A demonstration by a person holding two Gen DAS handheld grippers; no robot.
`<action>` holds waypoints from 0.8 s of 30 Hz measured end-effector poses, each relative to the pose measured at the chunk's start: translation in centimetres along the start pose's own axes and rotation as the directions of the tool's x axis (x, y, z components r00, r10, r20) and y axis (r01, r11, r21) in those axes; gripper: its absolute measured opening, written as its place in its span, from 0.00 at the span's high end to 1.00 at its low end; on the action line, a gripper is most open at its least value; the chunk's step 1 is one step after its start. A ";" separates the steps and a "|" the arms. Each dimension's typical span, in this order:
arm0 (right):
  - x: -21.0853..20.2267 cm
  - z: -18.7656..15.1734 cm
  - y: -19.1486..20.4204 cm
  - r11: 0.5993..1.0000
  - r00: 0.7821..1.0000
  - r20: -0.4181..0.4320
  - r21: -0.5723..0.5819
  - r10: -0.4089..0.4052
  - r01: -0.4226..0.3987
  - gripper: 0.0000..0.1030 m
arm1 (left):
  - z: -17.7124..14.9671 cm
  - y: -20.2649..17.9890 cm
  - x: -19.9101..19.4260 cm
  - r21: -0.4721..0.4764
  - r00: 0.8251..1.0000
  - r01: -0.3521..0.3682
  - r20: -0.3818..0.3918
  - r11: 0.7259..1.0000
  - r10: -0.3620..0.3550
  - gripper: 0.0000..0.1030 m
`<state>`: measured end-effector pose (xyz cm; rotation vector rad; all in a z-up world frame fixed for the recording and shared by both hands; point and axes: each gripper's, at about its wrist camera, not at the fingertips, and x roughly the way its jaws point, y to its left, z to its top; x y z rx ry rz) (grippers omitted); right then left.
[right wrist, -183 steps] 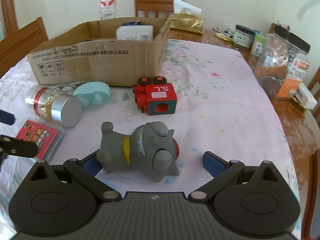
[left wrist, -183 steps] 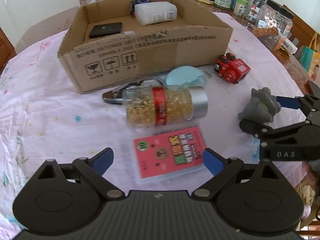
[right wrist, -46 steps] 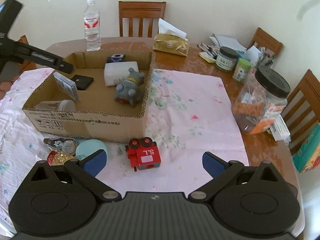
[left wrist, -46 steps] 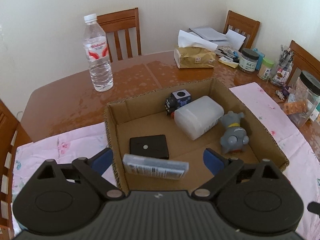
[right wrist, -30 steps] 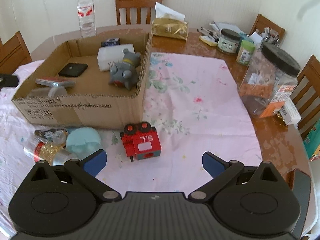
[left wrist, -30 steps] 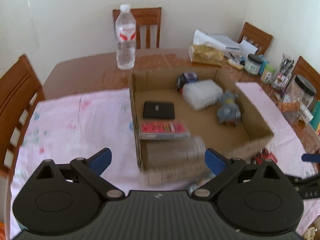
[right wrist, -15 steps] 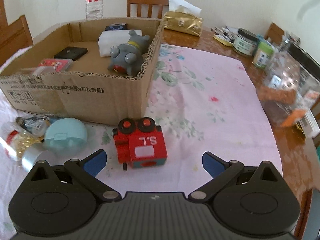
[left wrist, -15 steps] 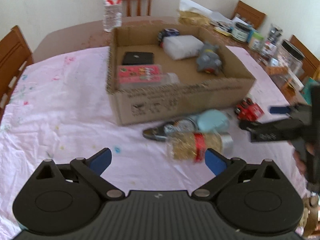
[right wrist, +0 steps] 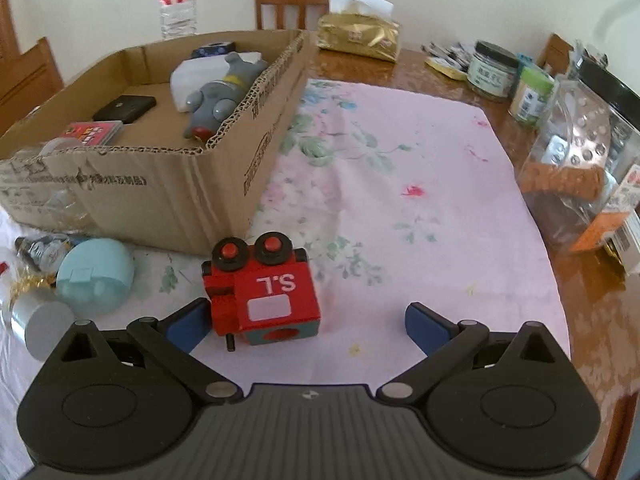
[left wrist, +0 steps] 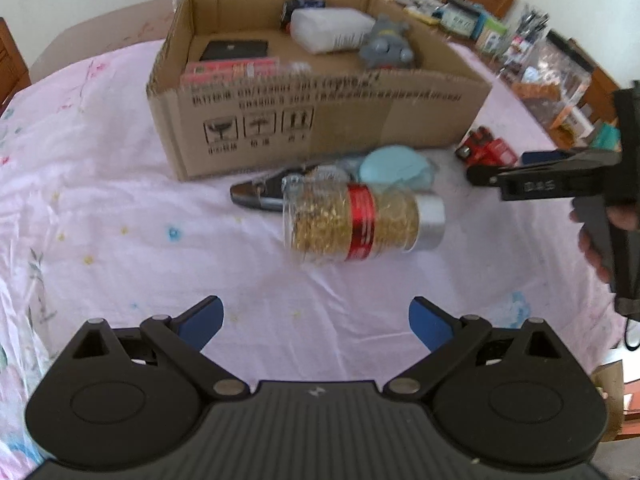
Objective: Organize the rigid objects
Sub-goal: 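Move left tool to gold capsule bottle while right tool approaches red S.L toy, then close left tool on capsule bottle while right tool closes on red S.L toy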
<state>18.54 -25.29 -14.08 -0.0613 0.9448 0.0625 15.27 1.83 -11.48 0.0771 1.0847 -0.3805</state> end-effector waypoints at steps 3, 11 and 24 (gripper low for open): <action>-0.1 -0.5 -0.2 1.000 0.999 0.038 -0.017 0.015 -0.014 0.00 | -0.4 -1.0 0.7 -0.004 0.998 -0.067 0.011 0.998 0.067 0.03; -0.6 -1.0 -0.7 0.995 0.996 0.056 -0.074 0.064 -0.060 0.00 | 0.4 -4.4 2.3 0.013 0.990 -0.133 0.055 0.991 0.132 0.00; -0.9 -1.4 -1.1 0.985 0.991 0.066 -0.136 0.119 -0.109 0.00 | 2.4 -6.2 3.5 -0.028 0.972 -0.204 0.115 0.979 0.206 0.01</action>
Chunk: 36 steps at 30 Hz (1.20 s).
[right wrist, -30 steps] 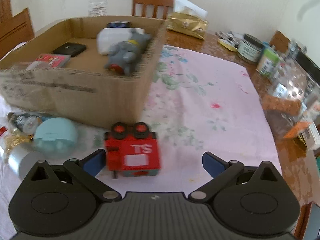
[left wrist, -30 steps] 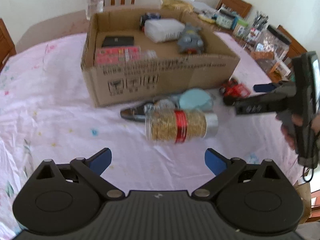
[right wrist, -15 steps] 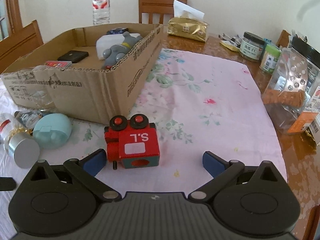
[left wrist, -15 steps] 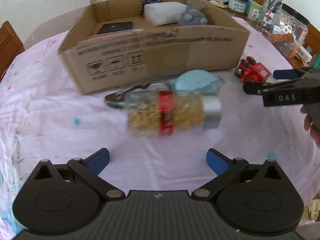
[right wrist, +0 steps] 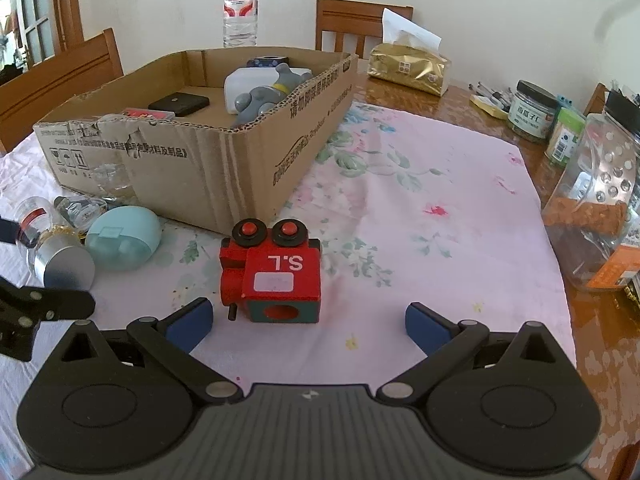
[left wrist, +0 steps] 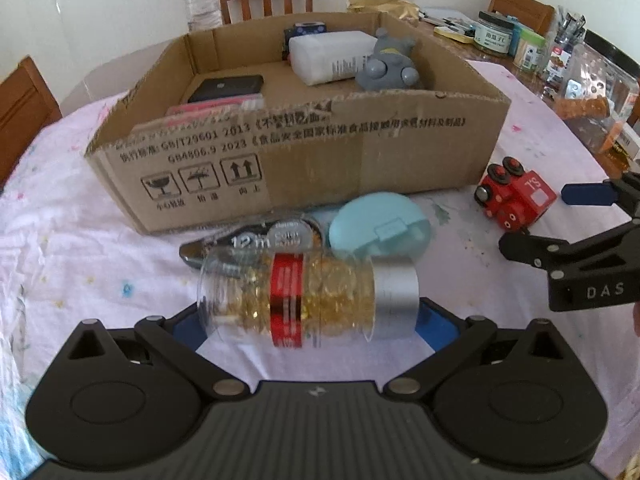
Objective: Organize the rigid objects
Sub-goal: 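Close left tool on capsule bottle while right tool closes on red S.L toy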
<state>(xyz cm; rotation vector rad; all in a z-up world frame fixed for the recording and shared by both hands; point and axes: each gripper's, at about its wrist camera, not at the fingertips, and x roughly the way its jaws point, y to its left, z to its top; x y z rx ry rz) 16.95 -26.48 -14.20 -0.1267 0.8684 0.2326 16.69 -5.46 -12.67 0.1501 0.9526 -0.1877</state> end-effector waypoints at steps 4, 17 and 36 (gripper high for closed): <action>0.0 0.1 0.0 1.000 1.000 -0.002 -0.004 0.004 -0.004 0.00 | 0.3 -0.1 -0.7 0.003 1.000 -0.007 0.019 1.000 0.007 0.04; 0.5 0.8 3.2 0.998 0.999 -0.010 -0.049 0.049 -0.049 0.00 | -0.7 3.0 -2.1 -0.067 1.000 -0.024 0.008 0.997 0.025 0.09; 1.0 2.9 3.9 0.984 0.995 -0.071 -0.155 0.072 -0.082 0.12 | -2.1 4.3 -1.4 -0.121 0.999 -0.033 -0.009 0.992 0.032 0.08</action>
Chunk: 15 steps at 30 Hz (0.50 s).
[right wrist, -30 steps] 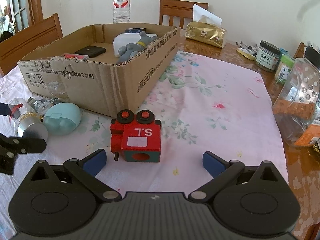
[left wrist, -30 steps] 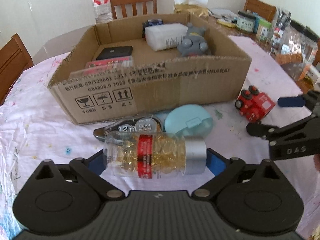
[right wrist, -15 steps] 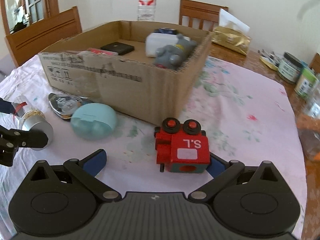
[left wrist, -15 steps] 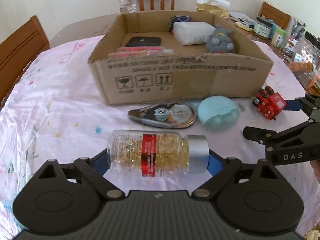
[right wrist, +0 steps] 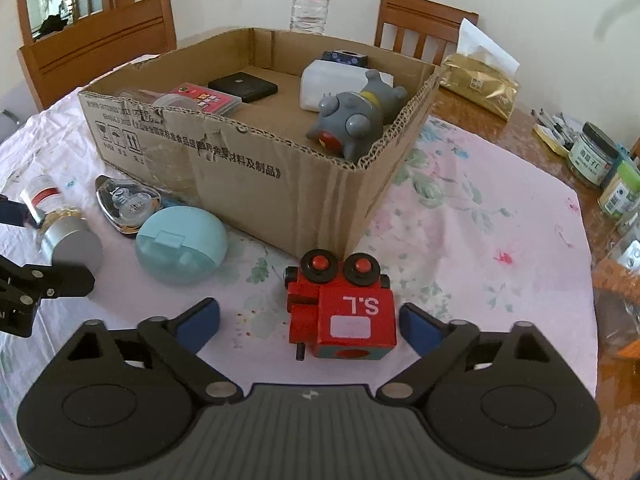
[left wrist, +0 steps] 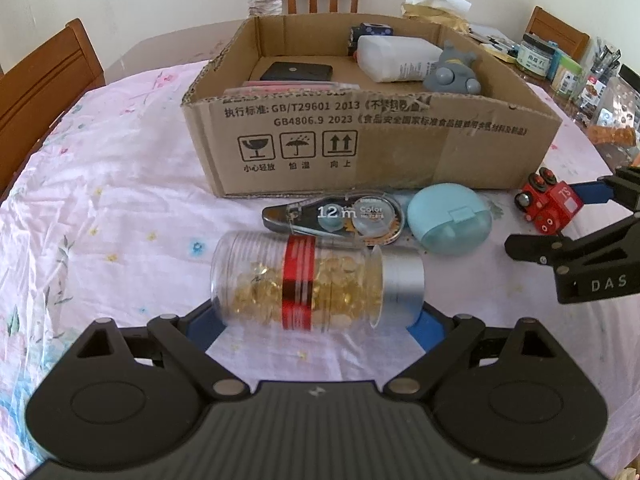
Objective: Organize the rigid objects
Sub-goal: 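Close left tool on capsule bottle while right tool closes on red S.L toy, then carry red toy into cardboard box and open right tool while left tool carries bottle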
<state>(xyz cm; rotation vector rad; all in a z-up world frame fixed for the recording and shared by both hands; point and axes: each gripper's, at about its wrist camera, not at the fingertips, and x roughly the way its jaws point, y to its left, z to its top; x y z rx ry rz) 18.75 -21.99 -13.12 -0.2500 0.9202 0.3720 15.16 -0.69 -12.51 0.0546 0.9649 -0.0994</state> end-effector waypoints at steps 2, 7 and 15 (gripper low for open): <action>-0.1 0.1 -0.1 1.000 1.000 -0.001 -0.001 0.004 -0.004 0.17 | 0.1 0.0 0.0 -0.002 1.000 -0.003 0.000 1.000 0.003 0.08; -0.1 0.2 -0.6 1.000 1.000 0.000 0.022 -0.002 0.002 0.28 | 0.2 0.0 0.0 -0.003 1.000 -0.005 0.002 1.000 0.005 0.08; -0.1 0.1 -1.2 0.999 1.000 0.013 0.051 -0.015 0.014 0.43 | 1.0 0.0 -0.2 -0.016 1.000 -0.013 0.023 1.000 0.014 0.08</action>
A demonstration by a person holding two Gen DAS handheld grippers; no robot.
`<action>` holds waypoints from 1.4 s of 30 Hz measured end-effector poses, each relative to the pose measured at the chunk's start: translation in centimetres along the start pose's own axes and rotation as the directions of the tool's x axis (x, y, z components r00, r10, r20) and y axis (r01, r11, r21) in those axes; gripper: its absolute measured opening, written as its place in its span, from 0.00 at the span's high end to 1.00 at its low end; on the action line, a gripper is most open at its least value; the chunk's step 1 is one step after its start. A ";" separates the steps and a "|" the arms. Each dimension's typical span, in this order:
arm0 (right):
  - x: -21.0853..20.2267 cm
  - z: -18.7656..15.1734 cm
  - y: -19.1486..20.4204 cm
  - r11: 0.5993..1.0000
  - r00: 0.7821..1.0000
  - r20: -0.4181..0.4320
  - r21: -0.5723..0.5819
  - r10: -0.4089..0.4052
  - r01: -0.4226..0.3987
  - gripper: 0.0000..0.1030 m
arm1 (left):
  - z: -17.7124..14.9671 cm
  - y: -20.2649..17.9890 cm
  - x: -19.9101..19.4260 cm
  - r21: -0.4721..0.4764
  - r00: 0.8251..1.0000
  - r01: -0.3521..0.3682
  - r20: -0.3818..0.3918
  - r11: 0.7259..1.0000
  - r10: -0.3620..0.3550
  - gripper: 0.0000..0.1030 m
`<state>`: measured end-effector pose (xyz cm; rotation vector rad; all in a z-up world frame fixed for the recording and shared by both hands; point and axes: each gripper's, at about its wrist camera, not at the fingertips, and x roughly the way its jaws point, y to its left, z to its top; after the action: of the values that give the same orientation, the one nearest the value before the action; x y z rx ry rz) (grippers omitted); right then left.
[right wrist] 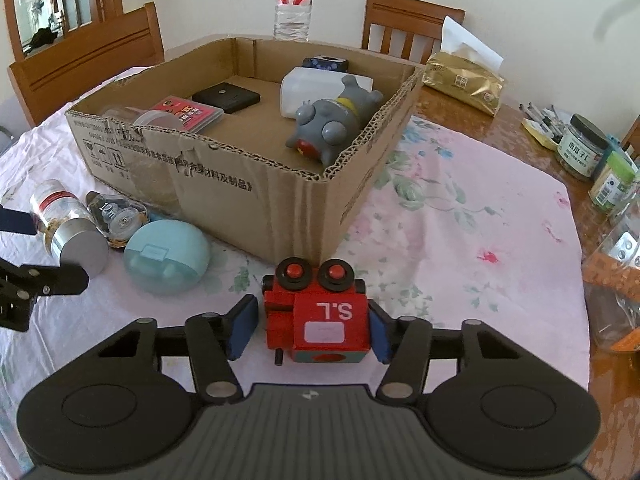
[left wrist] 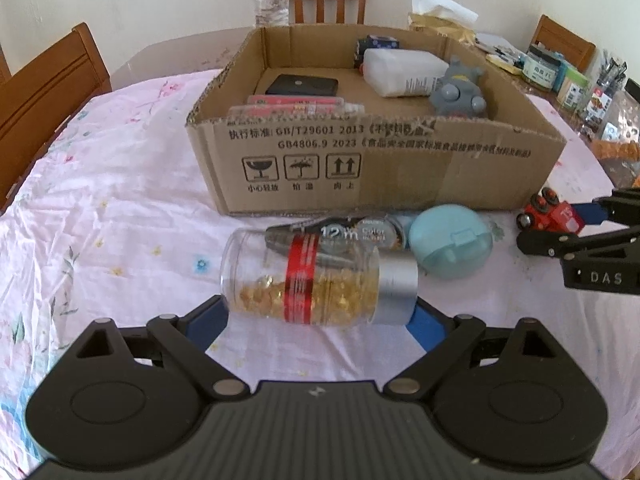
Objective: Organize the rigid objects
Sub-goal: 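Carry red toy into cardboard box and open right tool while left tool carries bottle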
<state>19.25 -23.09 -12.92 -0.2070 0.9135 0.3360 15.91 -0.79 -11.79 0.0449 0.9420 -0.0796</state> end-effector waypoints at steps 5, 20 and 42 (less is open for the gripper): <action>0.1 0.1 0.1 1.000 1.000 -0.002 -0.007 0.000 0.000 0.44 | 0.5 -0.1 0.1 0.003 1.000 -0.005 0.007 1.000 0.005 0.08; -1.0 0.6 0.2 1.000 1.000 -0.016 -0.022 -0.006 0.006 0.45 | 1.6 1.0 -0.8 -0.024 0.999 0.045 -0.010 0.999 -0.046 0.10; -5.8 10.4 0.7 0.989 0.990 0.090 -0.108 0.113 -0.103 0.45 | 4.9 3.8 -7.8 0.092 0.996 0.089 0.013 0.992 -0.091 0.10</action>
<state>23.39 -20.28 -2.11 -0.2353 0.8145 0.4902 15.59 3.06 -2.57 0.0859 0.9227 -0.2060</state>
